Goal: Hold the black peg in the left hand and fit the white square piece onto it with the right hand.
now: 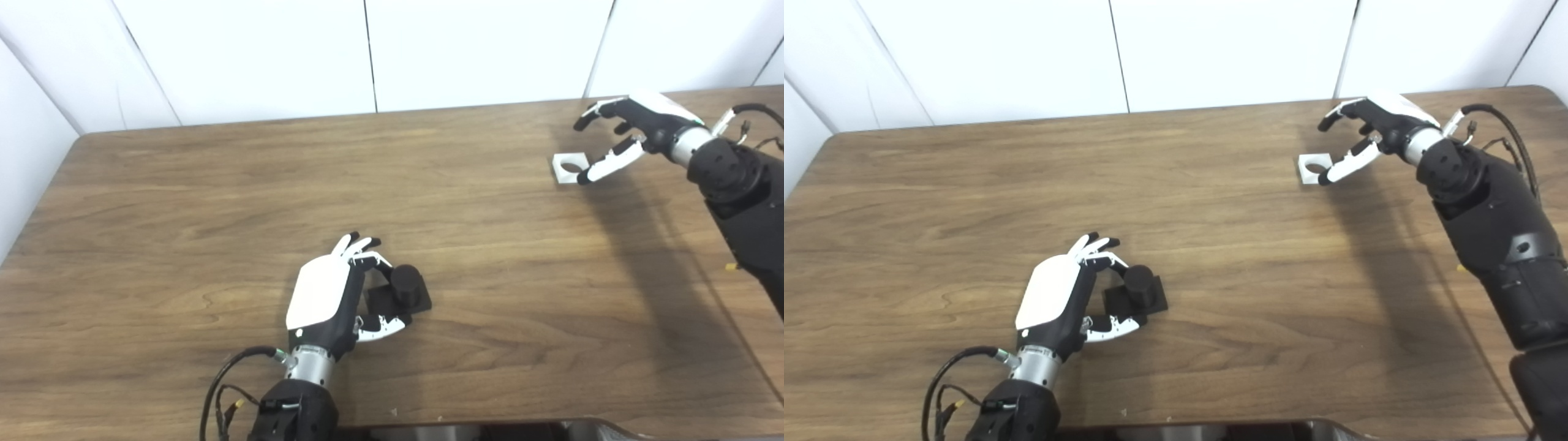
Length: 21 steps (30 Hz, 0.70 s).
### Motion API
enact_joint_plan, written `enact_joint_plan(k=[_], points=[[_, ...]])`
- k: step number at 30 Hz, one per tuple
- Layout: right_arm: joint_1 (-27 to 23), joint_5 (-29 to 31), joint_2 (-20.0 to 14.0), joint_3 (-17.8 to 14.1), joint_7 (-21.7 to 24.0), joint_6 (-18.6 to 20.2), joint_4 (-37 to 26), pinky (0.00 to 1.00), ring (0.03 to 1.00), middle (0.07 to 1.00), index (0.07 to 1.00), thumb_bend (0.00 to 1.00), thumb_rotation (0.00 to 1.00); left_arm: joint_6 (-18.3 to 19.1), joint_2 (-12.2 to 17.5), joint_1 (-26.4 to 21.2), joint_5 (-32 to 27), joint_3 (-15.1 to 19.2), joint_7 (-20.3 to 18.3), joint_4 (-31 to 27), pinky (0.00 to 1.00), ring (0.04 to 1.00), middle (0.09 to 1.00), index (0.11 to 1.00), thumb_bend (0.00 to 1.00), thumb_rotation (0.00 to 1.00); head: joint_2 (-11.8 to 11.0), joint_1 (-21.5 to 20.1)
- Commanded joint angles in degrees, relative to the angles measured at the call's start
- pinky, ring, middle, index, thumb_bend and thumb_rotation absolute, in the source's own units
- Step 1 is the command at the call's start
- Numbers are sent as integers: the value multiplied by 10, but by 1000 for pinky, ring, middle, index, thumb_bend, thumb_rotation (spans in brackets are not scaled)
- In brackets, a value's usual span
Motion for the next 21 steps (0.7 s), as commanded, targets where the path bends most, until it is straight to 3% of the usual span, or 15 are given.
enact_joint_plan(k=[1, 21], points=[[-40, -2, -15, -3, -3, -11, -3, 789, 911, 919, 731, 917, 209, -3, -10, 6, 10, 0, 3, -2, 800, 950, 867, 486, 507, 75, 1, 0], [-42, -17, 3, 16, -19, -29, 11, 806, 924, 909, 656, 893, 159, -1, -14, 1, 14, -5, 2, 4, 815, 954, 866, 489, 506, 76, 1, 5]])
